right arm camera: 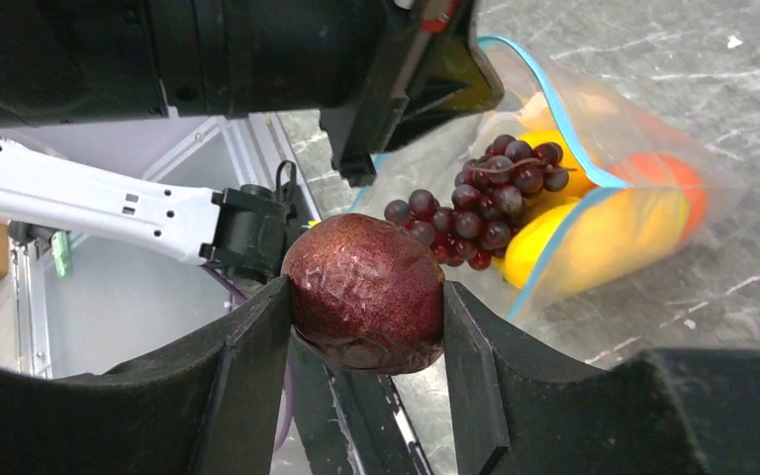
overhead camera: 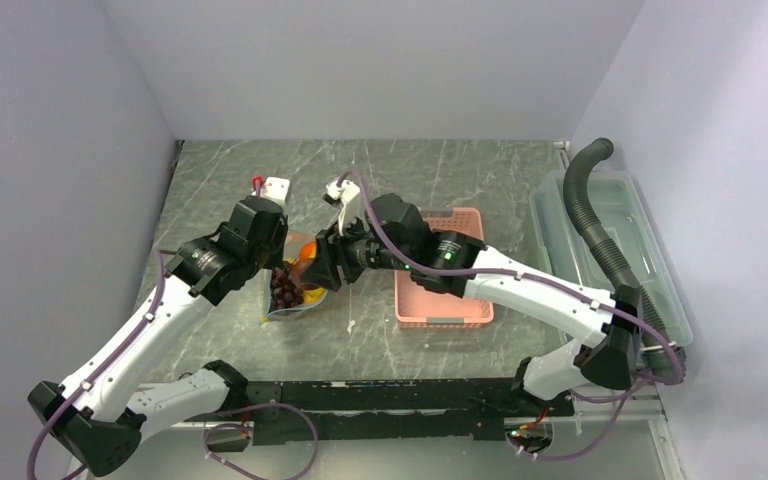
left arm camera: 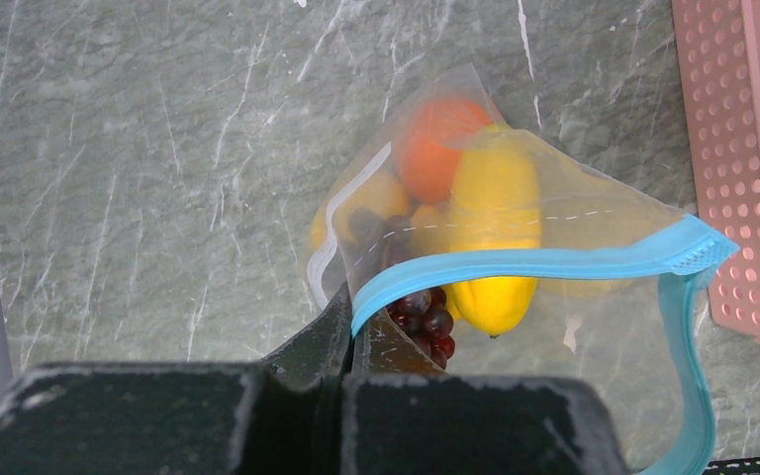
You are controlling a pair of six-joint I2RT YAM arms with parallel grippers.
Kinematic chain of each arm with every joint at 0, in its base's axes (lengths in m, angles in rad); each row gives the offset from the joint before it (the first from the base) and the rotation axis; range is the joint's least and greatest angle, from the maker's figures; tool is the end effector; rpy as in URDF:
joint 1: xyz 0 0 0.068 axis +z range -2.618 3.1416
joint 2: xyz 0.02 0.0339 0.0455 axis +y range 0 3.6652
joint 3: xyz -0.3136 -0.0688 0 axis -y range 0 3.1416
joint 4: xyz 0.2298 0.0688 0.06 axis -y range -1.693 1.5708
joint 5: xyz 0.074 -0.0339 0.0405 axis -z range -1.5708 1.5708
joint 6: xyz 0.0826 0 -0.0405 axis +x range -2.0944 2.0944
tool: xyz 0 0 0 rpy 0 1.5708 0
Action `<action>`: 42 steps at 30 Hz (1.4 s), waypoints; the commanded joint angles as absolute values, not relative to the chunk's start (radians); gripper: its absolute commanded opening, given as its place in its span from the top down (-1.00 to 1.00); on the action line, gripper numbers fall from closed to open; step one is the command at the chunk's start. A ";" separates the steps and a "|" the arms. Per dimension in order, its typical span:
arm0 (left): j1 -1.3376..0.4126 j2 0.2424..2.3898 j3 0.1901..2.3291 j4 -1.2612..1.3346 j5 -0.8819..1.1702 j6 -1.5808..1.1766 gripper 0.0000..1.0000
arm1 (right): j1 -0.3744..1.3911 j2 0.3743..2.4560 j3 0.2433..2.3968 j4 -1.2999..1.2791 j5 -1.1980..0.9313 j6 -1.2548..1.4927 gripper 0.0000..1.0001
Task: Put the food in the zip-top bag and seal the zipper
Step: Place the fake fruit in the zipper food storage bag.
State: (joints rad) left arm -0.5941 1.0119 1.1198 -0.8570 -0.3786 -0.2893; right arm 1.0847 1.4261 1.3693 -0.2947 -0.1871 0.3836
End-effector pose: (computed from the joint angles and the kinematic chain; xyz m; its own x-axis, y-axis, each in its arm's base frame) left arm 0.1713 -0.0789 0.3611 -0.6252 0.1025 -0.7737 0.1226 0.9919 0.0323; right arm 0.1515 0.3195 0.4173 -0.5048 -0.1683 -0.8467 -0.8211 0.3964 0.4108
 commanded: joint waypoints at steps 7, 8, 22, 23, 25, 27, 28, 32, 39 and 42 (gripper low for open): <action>-0.591 1.003 1.124 -0.811 -0.378 -0.275 1.00 | 1.123 1.517 1.469 -0.271 -0.149 0.337 0.34; -0.591 1.003 1.124 -0.810 -0.378 -0.275 1.00 | 1.124 1.525 1.473 -0.274 -0.143 0.334 0.34; -0.589 1.007 1.124 -0.811 -0.378 -0.275 1.00 | 1.126 1.638 1.509 -0.283 0.060 0.347 0.33; -0.588 1.006 1.124 -0.809 -0.378 -0.275 1.00 | 1.126 1.647 1.517 -0.287 0.076 0.351 0.32; -0.588 1.006 1.124 -0.810 -0.377 -0.275 1.00 | 1.126 1.668 1.540 -0.300 0.121 0.361 0.31; -0.588 1.007 1.123 -0.810 -0.376 -0.275 1.00 | 1.125 1.698 1.577 -0.330 0.164 0.370 0.29; -0.587 1.007 1.124 -0.810 -0.376 -0.275 1.00 | 1.125 1.711 1.593 -0.340 0.178 0.372 0.28; -0.587 1.006 1.123 -0.810 -0.374 -0.275 1.00 | 1.123 1.743 1.624 -0.347 0.226 0.388 0.19; -0.586 1.008 1.124 -0.807 -0.369 -0.275 1.00 | 1.121 1.787 1.666 -0.362 0.290 0.410 -0.06; -0.585 1.008 1.123 -0.808 -0.369 -0.275 1.00 | 1.119 1.794 1.669 -0.358 0.300 0.417 -0.23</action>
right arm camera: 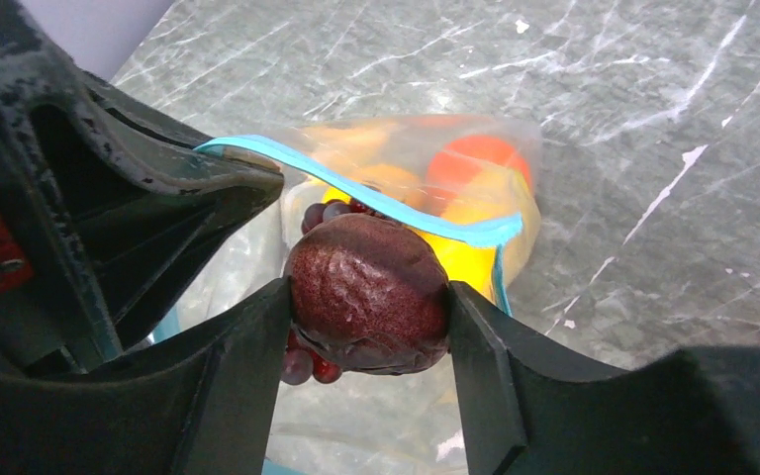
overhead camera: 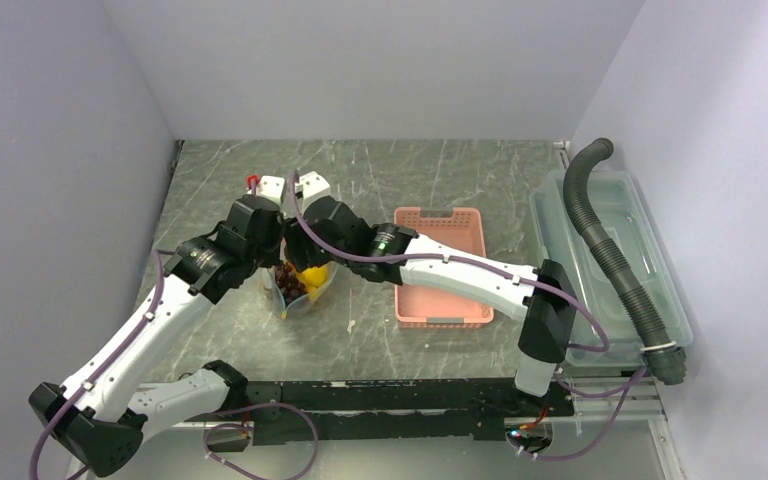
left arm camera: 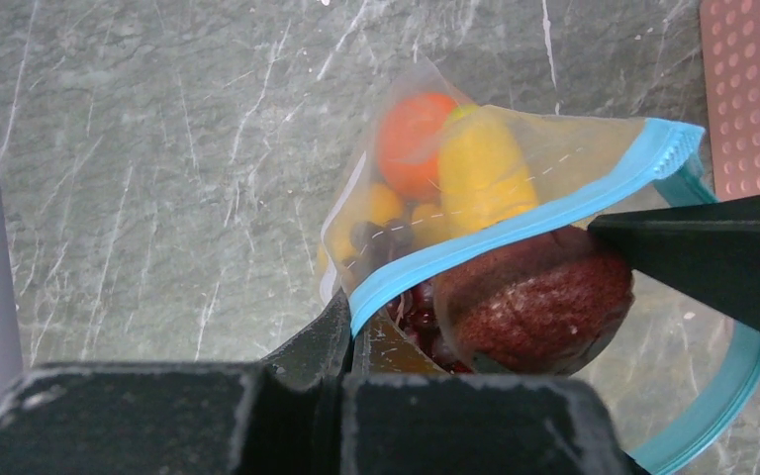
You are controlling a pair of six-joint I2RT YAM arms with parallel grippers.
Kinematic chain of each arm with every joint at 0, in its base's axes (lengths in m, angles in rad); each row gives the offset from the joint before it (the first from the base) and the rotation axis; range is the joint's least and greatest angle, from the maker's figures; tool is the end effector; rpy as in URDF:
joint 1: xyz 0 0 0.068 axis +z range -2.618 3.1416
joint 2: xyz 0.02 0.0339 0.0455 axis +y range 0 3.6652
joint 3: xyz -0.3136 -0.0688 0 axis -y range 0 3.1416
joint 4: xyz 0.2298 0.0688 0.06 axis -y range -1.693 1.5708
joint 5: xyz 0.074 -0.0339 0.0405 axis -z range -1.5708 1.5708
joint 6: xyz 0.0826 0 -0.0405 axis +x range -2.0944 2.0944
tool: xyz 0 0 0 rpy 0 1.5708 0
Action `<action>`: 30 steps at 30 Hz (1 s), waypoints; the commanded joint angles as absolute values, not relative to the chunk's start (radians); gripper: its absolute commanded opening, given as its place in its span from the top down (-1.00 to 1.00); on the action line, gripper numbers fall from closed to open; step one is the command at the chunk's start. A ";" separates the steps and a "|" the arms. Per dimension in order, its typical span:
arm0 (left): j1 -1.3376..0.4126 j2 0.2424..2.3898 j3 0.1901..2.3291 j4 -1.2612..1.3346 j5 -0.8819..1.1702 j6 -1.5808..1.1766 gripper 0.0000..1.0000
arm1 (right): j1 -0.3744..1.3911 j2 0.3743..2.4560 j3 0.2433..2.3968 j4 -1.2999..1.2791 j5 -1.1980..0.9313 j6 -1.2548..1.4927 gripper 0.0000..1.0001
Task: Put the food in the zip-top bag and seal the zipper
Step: Place the fake fruit in the zipper food storage bag.
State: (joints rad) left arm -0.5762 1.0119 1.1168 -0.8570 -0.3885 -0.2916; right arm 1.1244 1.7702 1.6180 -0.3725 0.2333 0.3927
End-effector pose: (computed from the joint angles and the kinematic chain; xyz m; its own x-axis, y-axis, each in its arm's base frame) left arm 0.1729 -0.0750 0.3603 -0.6270 0.0901 -0.7738 0.0961 0.9946 0.0379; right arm 0.2123 0.3994 0.3680 -0.5026 -0.1877 -0.8439 -0.6482 0.7277 0.2242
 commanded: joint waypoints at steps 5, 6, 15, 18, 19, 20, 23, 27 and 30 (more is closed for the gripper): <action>-0.585 1.010 1.123 -0.808 -0.367 -0.275 1.00 | 1.114 1.801 1.672 -0.363 0.317 0.428 -0.47; -0.586 1.011 1.123 -0.807 -0.366 -0.275 1.00 | 1.114 1.799 1.670 -0.362 0.317 0.429 -0.49; -0.584 1.014 1.123 -0.808 -0.367 -0.275 1.00 | 1.111 1.757 1.631 -0.349 0.310 0.433 -0.56; -0.583 1.015 1.122 -0.808 -0.369 -0.275 1.00 | 1.111 1.728 1.609 -0.344 0.301 0.437 -0.56; -0.583 1.017 1.122 -0.809 -0.370 -0.275 1.00 | 1.111 1.717 1.598 -0.342 0.298 0.438 -0.56; -0.583 1.018 1.124 -0.807 -0.369 -0.275 1.00 | 1.111 1.699 1.589 -0.341 0.287 0.442 -0.55; -0.582 1.022 1.124 -0.809 -0.368 -0.275 1.00 | 1.111 1.651 1.557 -0.325 0.253 0.450 -0.55; -0.583 1.023 1.123 -0.810 -0.368 -0.275 1.00 | 1.112 1.595 1.523 -0.319 0.260 0.447 -0.55; -0.583 1.027 1.123 -0.810 -0.368 -0.275 1.00 | 1.111 1.559 1.507 -0.329 0.278 0.436 -0.54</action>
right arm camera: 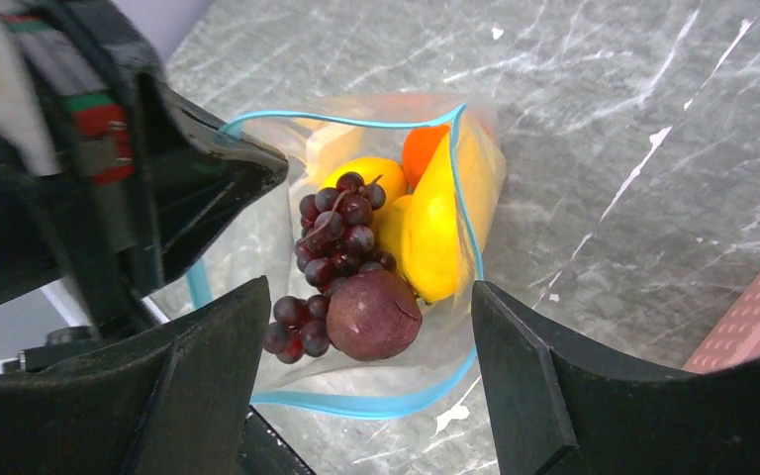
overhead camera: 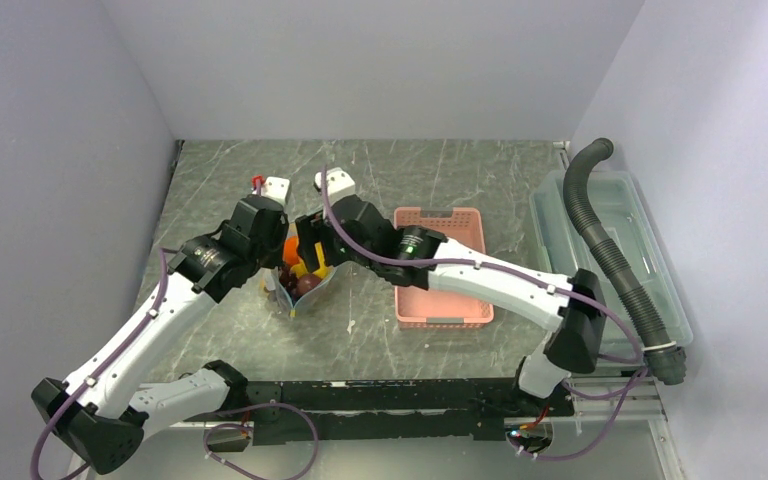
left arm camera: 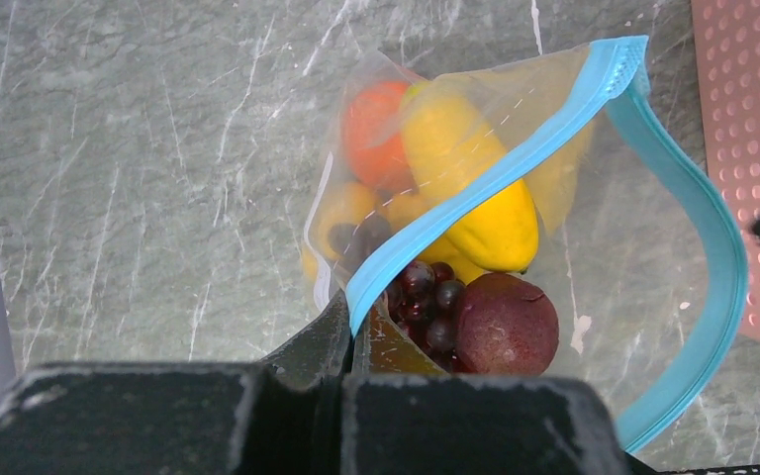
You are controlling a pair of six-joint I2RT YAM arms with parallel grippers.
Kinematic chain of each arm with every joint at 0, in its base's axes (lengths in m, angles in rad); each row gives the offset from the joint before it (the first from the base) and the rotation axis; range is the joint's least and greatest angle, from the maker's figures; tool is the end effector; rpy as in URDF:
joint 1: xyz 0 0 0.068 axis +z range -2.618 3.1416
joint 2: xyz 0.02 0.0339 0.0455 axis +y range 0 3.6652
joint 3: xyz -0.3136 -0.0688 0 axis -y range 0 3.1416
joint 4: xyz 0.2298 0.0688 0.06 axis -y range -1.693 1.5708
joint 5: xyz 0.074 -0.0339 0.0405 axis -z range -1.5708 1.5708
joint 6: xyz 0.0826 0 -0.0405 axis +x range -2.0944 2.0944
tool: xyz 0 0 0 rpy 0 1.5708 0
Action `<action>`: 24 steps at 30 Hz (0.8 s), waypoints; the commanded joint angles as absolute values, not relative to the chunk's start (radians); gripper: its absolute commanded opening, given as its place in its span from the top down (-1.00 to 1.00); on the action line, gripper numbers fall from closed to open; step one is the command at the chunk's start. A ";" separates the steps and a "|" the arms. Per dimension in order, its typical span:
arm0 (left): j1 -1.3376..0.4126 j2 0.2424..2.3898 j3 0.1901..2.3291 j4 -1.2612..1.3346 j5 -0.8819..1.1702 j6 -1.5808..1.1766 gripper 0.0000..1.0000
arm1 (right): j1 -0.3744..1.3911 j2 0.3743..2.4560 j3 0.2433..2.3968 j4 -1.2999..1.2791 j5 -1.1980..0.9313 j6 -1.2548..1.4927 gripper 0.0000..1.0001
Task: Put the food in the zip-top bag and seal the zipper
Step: Place the fake fruit in the zipper food storage bag, then zip the zipper food storage bag at the center of the board.
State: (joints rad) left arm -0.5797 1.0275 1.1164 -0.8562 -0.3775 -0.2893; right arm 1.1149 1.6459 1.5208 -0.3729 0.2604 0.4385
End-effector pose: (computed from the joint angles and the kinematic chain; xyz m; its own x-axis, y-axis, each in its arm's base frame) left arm 0.1756 -0.0786 0.3574 -0.6386 0.1011 -0.7629 0.1096 0.9932 0.0399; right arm 0.2014 0.3625 0.3836 -0.5165 -0.1215 -0.8476 -0.6061 0.7511 0.2617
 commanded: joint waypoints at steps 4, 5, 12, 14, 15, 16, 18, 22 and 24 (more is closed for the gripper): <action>-0.581 1.031 1.124 -0.811 -0.366 -0.275 1.00 | 1.111 1.508 1.474 -0.328 0.283 0.424 -0.54; -0.581 1.031 1.123 -0.811 -0.367 -0.275 1.00 | 1.112 1.497 1.465 -0.327 0.279 0.425 -0.54; -0.580 1.035 1.124 -0.812 -0.370 -0.281 1.00 | 1.112 1.412 1.396 -0.318 0.206 0.467 -0.53; -0.580 1.038 1.127 -0.814 -0.367 -0.282 1.00 | 1.112 1.385 1.366 -0.308 0.175 0.493 -0.52; -0.579 1.038 1.127 -0.813 -0.366 -0.282 1.00 | 1.113 1.373 1.352 -0.302 0.163 0.508 -0.52; -0.579 1.038 1.127 -0.813 -0.365 -0.283 1.00 | 1.115 1.362 1.336 -0.295 0.153 0.521 -0.52; -0.579 1.037 1.126 -0.813 -0.365 -0.286 1.00 | 1.119 1.349 1.311 -0.284 0.143 0.547 -0.52; -0.576 1.039 1.128 -0.816 -0.375 -0.303 1.00 | 1.128 1.344 1.275 -0.269 0.098 0.589 -0.52; -0.574 1.039 1.127 -0.815 -0.380 -0.313 1.00 | 1.134 1.346 1.261 -0.255 0.071 0.612 -0.52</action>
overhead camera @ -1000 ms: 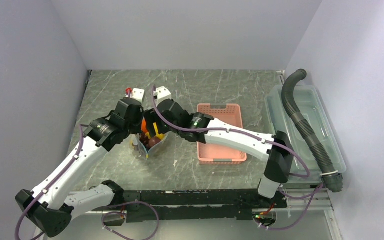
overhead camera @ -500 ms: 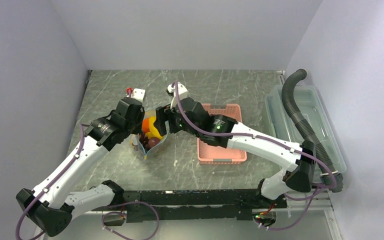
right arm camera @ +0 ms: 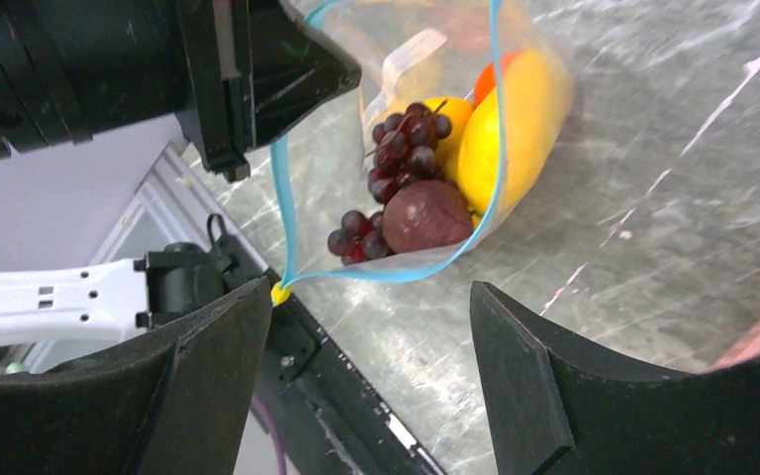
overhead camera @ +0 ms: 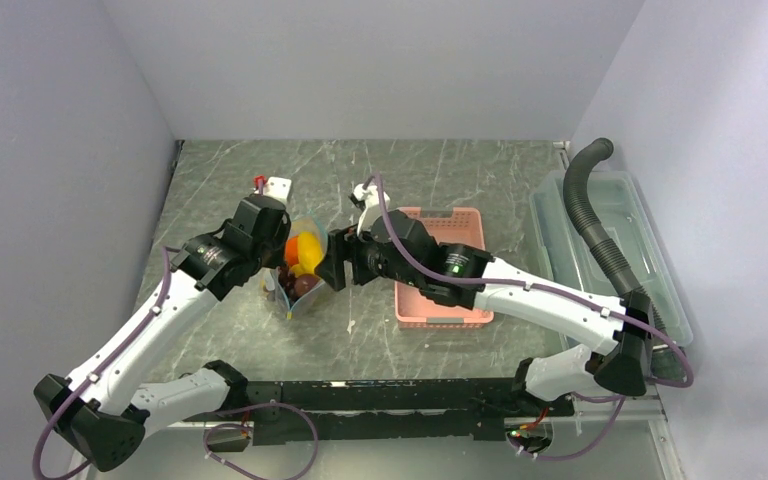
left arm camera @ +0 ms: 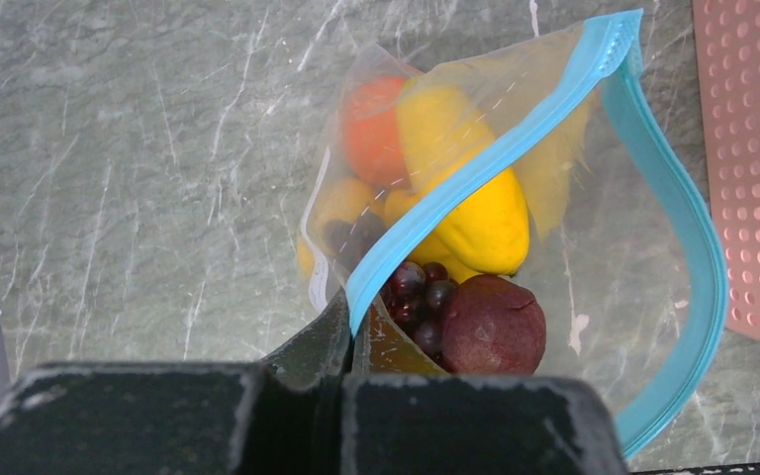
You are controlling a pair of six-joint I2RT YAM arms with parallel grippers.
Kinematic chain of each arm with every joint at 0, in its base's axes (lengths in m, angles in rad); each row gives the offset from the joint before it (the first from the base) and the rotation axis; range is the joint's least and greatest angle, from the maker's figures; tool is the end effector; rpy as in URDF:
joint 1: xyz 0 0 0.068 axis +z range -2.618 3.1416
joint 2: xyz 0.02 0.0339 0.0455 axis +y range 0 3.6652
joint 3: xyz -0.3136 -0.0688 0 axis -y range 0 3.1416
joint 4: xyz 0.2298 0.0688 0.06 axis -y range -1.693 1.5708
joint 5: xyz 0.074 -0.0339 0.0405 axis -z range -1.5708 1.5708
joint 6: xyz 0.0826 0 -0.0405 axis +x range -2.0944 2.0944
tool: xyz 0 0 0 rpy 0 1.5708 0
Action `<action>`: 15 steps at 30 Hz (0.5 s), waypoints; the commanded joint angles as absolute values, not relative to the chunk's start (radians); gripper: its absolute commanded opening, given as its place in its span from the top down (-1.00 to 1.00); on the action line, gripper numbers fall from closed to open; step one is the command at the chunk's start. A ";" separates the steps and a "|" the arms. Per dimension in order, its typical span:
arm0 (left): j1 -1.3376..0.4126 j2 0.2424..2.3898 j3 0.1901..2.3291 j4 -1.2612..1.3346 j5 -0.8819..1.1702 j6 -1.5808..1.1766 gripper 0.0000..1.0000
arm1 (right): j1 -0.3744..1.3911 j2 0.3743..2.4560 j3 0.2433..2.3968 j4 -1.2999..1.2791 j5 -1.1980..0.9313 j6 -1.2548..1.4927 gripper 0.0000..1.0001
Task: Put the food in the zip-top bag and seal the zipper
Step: Zip the zipper food storage bag at the center of the board.
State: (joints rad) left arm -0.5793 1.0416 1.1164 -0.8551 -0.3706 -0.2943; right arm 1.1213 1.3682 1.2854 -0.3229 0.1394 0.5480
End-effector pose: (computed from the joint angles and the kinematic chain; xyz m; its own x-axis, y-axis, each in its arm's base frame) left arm 0.1784 -0.0810 0.3550 -0.6489 0.1014 -0.7540 0.1114 0.9931 0.0377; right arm 0.1555 0.2959 0.4000 -0.5822 -0.0193 -0.8128 -0.6246 0.6506 0.4319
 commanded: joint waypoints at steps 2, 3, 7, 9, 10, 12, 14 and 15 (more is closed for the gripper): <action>-0.569 1.044 1.130 -0.819 -0.382 -0.327 1.00 | 1.143 1.353 1.254 -0.246 0.056 0.631 -0.52; -0.564 1.048 1.134 -0.821 -0.384 -0.335 1.00 | 1.149 1.356 1.252 -0.242 0.054 0.640 -0.52; -0.548 1.059 1.140 -0.832 -0.389 -0.364 1.00 | 1.174 1.385 1.249 -0.216 0.042 0.668 -0.52; -0.541 1.064 1.142 -0.834 -0.388 -0.375 1.00 | 1.193 1.412 1.262 -0.218 0.050 0.677 -0.52; -0.540 1.066 1.145 -0.838 -0.387 -0.383 1.00 | 1.200 1.426 1.271 -0.222 0.055 0.680 -0.52; -0.536 1.066 1.145 -0.839 -0.387 -0.393 1.00 | 1.216 1.454 1.289 -0.228 0.061 0.687 -0.52; -0.533 1.065 1.145 -0.838 -0.386 -0.402 1.00 | 1.232 1.482 1.312 -0.238 0.074 0.694 -0.52; -0.532 1.063 1.144 -0.837 -0.388 -0.406 1.00 | 1.239 1.498 1.328 -0.246 0.083 0.696 -0.52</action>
State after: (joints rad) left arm -0.5415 1.0653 1.1164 -0.8551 -0.3717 -0.3641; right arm 1.2106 1.4521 1.2549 -0.2661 0.0677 0.6666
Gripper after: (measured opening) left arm 0.010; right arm 0.764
